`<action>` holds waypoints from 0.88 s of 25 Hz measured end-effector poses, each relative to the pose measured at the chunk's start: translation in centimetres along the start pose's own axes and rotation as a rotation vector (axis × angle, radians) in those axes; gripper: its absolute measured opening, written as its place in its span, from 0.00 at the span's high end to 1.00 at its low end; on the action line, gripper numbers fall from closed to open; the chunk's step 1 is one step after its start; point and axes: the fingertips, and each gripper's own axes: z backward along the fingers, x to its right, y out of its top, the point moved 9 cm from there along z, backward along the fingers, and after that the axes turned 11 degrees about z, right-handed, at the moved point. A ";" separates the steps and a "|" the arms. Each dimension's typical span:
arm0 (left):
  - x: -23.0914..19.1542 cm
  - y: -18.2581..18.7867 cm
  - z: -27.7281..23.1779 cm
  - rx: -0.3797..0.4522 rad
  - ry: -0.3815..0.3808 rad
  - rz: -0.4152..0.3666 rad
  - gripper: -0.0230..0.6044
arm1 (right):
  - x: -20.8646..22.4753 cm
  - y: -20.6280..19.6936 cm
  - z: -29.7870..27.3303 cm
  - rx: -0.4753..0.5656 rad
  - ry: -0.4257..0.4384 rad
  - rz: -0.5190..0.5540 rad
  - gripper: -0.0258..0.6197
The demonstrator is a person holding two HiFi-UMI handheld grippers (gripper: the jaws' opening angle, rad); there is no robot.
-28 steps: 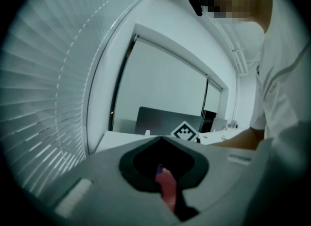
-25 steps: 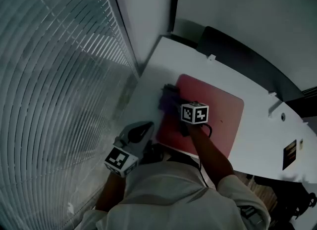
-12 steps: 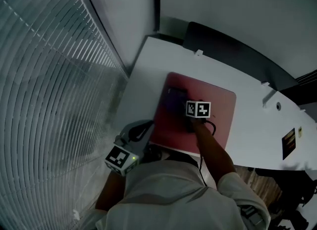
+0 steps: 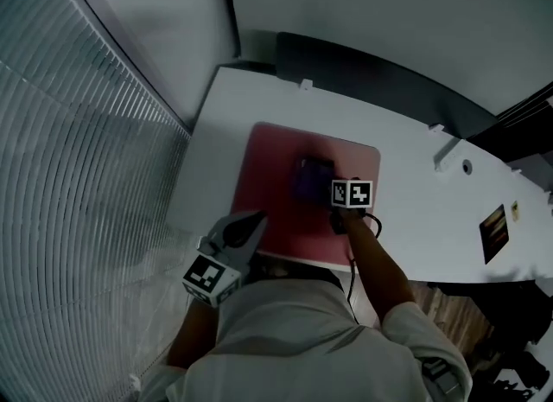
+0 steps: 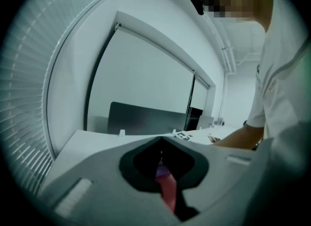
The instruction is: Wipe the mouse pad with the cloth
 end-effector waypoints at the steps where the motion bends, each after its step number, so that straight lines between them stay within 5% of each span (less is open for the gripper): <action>1: 0.9 0.0 -0.8 -0.002 -0.007 0.001 0.96 | 1.2 -0.6 1.0 0.001 -0.009 -0.011 0.89; 15: 10.8 -2.8 -9.2 -0.009 -0.078 -0.016 0.96 | 14.7 -9.2 13.0 0.047 -0.180 -0.104 0.89; 19: 12.2 -2.8 -9.9 -0.027 -0.097 -0.018 0.96 | 14.8 -10.2 16.0 0.082 -0.297 -0.006 0.89; 22: 12.1 -2.8 -9.4 -0.039 -0.103 -0.021 0.96 | 12.8 -9.9 18.1 0.166 -0.306 0.002 0.89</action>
